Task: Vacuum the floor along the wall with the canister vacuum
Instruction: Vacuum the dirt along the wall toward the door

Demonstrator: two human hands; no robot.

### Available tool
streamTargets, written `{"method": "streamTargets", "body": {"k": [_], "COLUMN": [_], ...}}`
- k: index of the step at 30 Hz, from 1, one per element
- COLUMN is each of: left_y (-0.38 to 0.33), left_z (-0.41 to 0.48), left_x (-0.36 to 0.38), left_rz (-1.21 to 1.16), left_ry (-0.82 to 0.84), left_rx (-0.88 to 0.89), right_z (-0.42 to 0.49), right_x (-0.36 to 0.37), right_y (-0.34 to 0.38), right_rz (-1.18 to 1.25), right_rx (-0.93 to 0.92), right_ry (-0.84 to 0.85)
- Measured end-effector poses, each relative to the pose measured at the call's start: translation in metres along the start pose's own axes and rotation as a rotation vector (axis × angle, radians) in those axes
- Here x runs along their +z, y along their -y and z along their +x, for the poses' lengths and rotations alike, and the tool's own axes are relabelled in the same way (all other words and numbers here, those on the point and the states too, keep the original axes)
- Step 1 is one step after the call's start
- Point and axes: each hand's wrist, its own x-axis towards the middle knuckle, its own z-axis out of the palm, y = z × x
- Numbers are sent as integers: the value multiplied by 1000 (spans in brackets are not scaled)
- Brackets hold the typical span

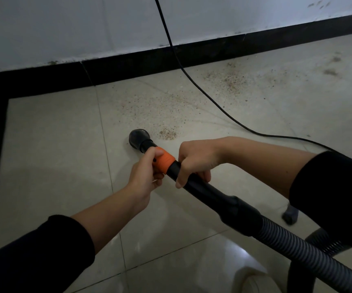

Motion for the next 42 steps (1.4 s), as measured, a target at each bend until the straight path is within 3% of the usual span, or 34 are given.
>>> {"method": "streamTargets", "body": {"k": [18,42], "left_y": [5,-12], "left_z": [7,41], "left_x": [67,114], "left_rz": [41,75], "left_ry": [185,262], "left_rx": [-39,-24], "right_z": [-34,-38], "right_x": [-11,-33], "right_y": [-61,-92], "right_rz": [118,289], "right_rx": [105,223], "right_ry": [-62,-195]}}
